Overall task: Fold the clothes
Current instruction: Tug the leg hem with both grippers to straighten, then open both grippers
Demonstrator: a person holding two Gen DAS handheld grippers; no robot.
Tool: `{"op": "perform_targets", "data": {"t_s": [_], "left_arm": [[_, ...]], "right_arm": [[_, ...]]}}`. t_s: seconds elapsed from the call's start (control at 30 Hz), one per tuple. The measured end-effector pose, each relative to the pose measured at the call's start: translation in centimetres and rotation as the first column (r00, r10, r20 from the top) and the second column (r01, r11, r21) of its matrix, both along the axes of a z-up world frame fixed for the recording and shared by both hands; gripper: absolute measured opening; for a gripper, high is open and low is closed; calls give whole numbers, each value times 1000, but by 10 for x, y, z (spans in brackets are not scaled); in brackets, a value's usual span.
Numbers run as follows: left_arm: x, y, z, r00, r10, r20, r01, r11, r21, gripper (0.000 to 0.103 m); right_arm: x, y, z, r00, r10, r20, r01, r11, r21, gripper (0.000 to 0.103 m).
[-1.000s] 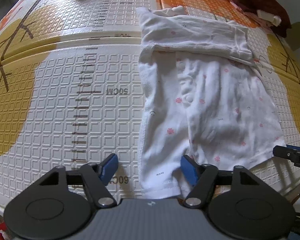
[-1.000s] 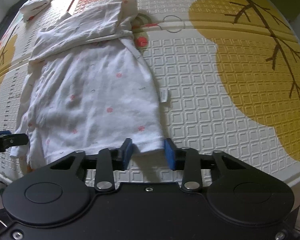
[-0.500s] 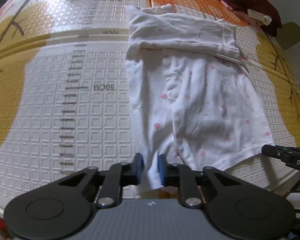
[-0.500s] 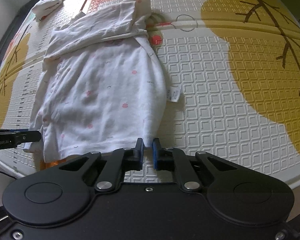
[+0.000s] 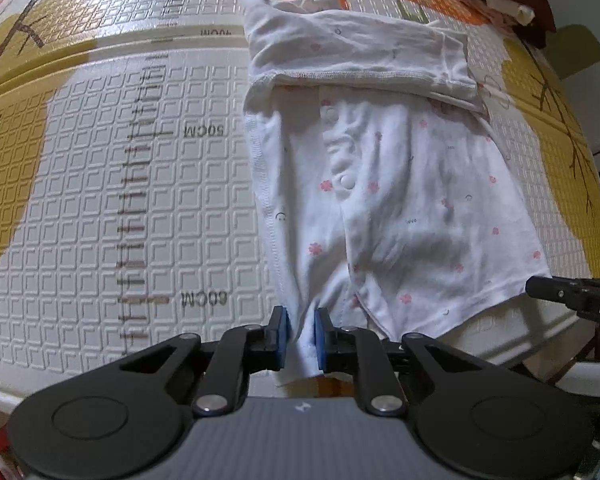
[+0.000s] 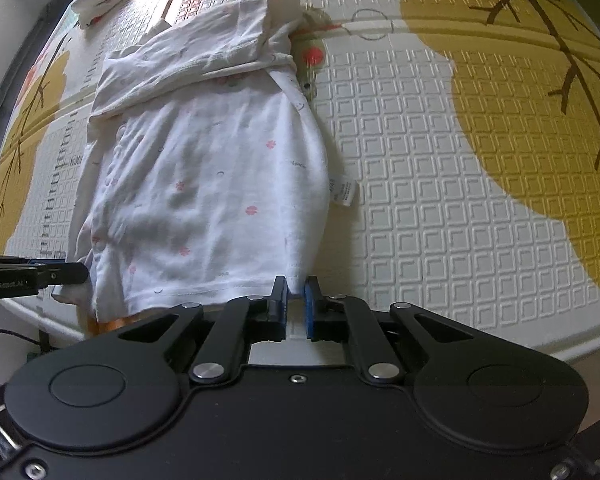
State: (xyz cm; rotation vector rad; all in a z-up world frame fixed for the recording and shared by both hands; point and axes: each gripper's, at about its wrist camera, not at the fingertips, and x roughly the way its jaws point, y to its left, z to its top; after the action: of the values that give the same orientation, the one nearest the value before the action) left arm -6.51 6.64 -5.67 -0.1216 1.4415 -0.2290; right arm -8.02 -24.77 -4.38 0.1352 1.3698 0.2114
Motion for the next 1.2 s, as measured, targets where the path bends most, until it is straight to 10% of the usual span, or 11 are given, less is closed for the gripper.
{"op": "perform_targets", "data": {"t_s": [1.0, 1.2], "left_arm": [[34, -8, 47, 994, -43, 99, 48, 998, -45, 17], [26, -5, 34, 998, -44, 45, 44, 999, 11, 41]], "right_arm": [[30, 15, 58, 988, 39, 150, -56, 993, 105, 7], [30, 18, 55, 990, 42, 132, -55, 994, 95, 7]]}}
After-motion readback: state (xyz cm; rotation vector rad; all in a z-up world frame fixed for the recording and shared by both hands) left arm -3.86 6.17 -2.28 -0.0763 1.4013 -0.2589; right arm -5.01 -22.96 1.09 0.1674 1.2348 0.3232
